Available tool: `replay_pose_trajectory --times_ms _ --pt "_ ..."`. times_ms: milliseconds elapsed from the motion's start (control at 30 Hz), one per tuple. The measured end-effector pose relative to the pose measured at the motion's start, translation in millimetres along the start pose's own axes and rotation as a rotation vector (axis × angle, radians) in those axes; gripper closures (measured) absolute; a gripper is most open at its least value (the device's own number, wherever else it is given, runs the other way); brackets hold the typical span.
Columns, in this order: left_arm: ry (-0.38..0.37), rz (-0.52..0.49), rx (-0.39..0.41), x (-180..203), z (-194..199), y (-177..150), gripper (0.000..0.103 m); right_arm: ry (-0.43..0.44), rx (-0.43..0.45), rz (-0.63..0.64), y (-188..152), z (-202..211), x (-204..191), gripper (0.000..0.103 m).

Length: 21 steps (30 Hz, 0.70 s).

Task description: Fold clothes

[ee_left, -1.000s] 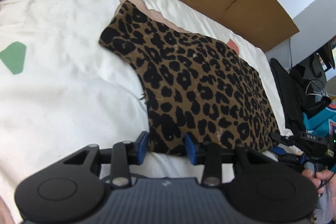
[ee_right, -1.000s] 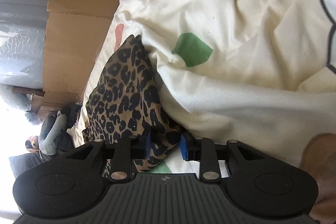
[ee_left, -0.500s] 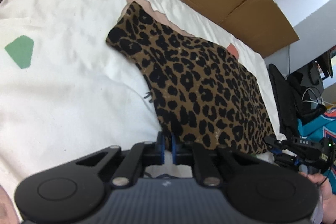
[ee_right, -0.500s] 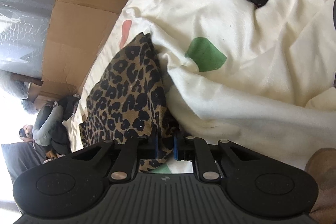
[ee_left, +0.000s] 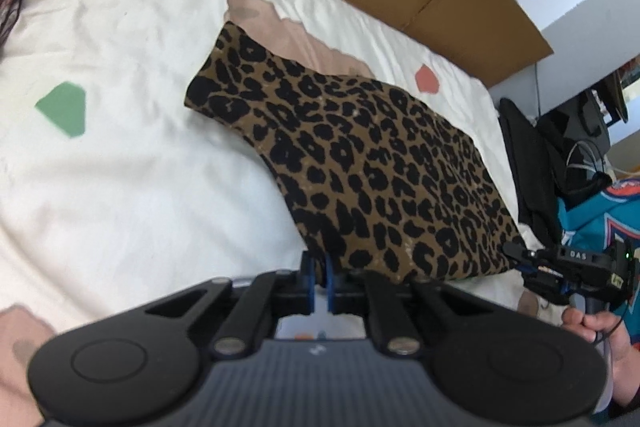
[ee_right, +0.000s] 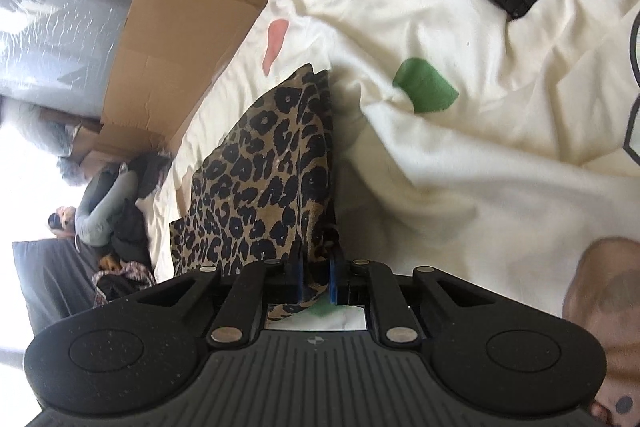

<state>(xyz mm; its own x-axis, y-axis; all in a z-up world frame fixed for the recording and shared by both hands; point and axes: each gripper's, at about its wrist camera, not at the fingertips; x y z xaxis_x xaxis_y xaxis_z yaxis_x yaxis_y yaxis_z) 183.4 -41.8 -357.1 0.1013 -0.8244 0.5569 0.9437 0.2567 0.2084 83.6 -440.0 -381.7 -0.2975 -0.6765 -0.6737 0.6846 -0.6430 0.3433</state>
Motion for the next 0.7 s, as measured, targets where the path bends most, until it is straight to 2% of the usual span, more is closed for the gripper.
replay_pose_trajectory --times_ms 200,333,700 --pt "0.027 -0.012 -0.073 -6 2 -6 0.098 0.022 -0.092 0.057 -13 2 -9 0.093" --pt "0.035 -0.006 -0.107 -6 1 -10 0.098 0.027 -0.118 0.081 -18 5 -13 0.093" --pt "0.019 -0.061 -0.229 6 -9 -31 0.097 -0.020 -0.082 0.127 -3 16 -10 0.094"
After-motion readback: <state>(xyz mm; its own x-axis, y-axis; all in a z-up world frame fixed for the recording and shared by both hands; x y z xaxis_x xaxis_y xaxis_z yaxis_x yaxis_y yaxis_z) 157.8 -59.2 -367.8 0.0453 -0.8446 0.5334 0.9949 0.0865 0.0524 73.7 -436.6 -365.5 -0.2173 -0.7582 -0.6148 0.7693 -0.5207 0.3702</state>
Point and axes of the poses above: each gripper's, at about its wrist camera, not at the fingertips, and z roughly against the way its jaws point, x to its right, y to its top, and after that the axes turned 15 degrees about z, right-handed
